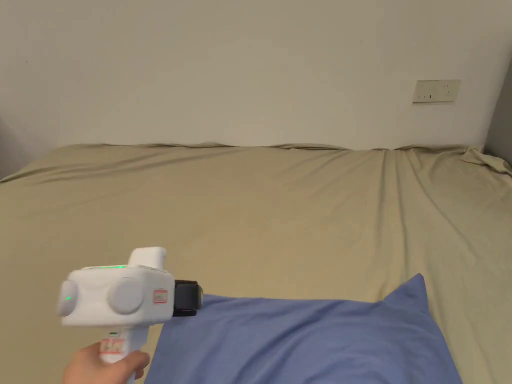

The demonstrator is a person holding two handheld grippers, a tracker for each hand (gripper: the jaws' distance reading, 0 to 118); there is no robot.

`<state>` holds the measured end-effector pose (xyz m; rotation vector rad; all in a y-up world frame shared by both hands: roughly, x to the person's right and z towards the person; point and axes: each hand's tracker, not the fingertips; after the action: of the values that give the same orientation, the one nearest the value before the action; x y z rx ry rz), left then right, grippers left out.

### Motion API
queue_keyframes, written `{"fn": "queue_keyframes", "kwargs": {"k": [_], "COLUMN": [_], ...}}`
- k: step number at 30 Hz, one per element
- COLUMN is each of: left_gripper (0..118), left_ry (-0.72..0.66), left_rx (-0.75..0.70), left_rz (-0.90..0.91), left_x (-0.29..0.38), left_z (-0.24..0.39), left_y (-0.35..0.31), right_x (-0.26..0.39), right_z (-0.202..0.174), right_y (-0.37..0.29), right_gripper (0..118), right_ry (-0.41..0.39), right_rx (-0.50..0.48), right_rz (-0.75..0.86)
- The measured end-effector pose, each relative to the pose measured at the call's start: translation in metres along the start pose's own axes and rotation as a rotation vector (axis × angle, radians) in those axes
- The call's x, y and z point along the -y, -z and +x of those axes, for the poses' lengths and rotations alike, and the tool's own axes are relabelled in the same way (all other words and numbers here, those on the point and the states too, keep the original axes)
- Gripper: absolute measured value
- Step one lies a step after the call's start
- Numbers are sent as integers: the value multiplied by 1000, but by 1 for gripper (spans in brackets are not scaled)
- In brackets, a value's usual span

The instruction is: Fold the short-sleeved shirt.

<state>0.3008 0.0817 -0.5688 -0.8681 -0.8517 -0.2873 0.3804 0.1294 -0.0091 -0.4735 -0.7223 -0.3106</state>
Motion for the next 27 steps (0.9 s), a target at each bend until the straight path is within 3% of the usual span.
{"fn": "queue_keyframes", "kwargs": {"k": [6,8,9,10,11,18,19,20,21,22,26,27], "left_gripper": [89,81,53,5,1,1,1,1,1,1,1,1], "left_ry": [-58,-73,-26,36,54,23,24,25,23,20,16,15], "left_rx": [-34,-31,-51,-75,-65,-28,-20,-16,-16,-12,-1,-1], "left_rz": [-141,-181,-127,-64,-84,-75,-74,-67,-61,-59,-64,-65], "left_x": [-13,-6,-1,-1,0,2,1,1,4,4,7,8], "left_z": [-20,-28,-24,-19,-20,-17,-16,-16,-12,-12,-11,-10], "left_y": [126,140,129,121,120,106,103,100,91,90,88,89], "right_x": [-14,-18,-19,-20,-22,-46,-57,-69,-74,-84,-132,-131], "right_z": [6,7,7,7,6,7,10,14,17,18,18,35], "right_y": [34,42,44,46,49,83,95,120,136,162,278,301], "right_gripper": [2,2,2,2,2,6,39,98,118,118,118,118], "right_ry": [-6,-19,-25,-32,-36,-70,-51,-36,-32,-26,88,115], "right_rx": [37,43,42,41,35,1,-5,-24,-51,-39,-22,-13], "right_rz": [-17,-22,-22,-23,-23,-45,-60,-123,-154,-89,-251,-289]}}
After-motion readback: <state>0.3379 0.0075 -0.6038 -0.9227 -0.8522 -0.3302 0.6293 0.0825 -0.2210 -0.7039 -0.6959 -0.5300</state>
